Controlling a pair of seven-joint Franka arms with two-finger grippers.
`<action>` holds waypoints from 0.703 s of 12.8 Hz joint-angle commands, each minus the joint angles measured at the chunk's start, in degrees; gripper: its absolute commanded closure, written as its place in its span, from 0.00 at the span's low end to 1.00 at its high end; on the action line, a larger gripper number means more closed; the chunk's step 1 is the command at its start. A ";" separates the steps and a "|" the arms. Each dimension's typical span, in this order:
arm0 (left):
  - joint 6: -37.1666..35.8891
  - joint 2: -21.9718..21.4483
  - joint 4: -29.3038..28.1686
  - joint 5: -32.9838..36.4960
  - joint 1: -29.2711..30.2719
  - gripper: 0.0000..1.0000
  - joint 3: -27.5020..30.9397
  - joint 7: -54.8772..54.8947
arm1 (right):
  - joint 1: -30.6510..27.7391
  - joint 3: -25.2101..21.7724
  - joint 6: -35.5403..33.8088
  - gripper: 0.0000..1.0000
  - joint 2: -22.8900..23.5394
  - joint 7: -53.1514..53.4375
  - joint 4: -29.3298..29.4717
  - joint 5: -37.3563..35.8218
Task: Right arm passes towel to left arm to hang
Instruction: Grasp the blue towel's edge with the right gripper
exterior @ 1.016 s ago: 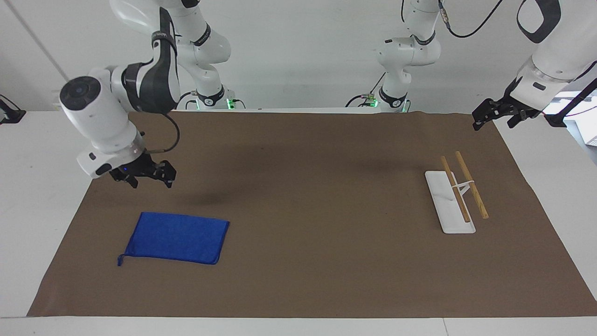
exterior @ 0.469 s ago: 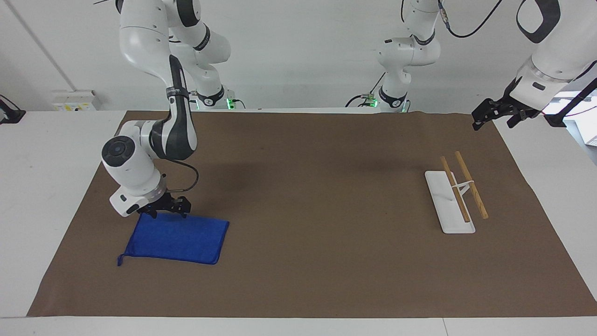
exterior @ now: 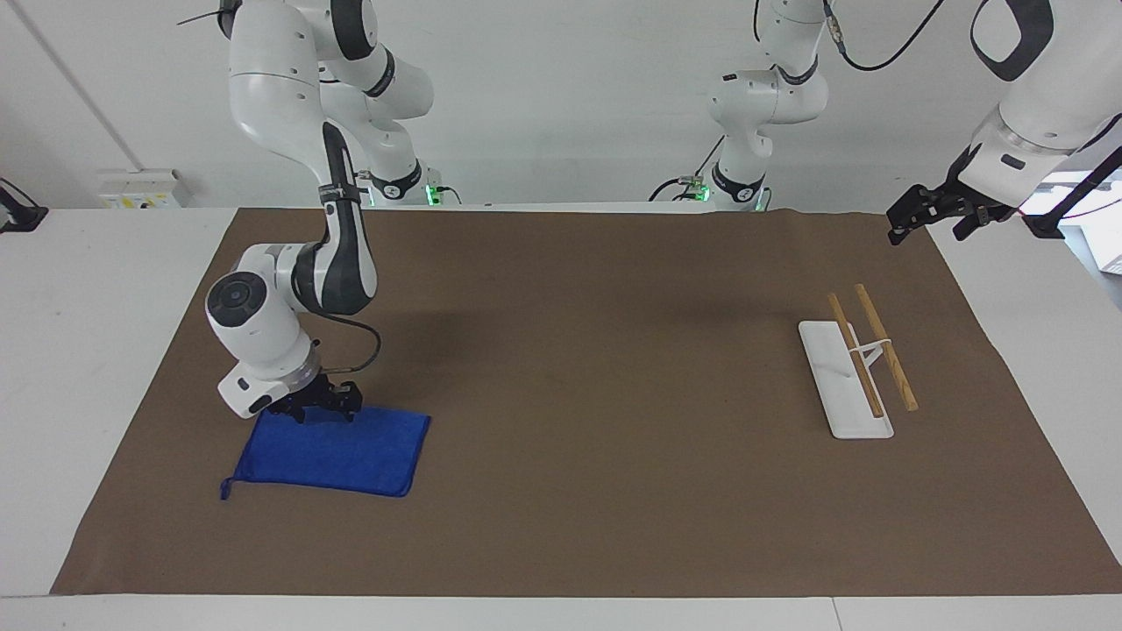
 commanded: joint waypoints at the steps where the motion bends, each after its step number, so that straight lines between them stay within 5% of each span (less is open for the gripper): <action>1: -0.44 -1.32 -1.33 0.24 0.40 0.00 -0.17 0.91 | -0.52 0.38 1.91 0.14 0.09 -1.14 -1.50 0.81; 6: -0.44 -1.32 -1.33 0.24 0.40 0.00 -0.17 0.91 | -0.52 0.46 3.40 0.32 -0.09 -1.14 -3.00 0.81; 9: -1.14 -1.41 -1.42 0.24 0.49 0.00 -0.09 0.91 | -0.43 0.46 2.97 0.66 -0.09 -1.23 -3.09 0.81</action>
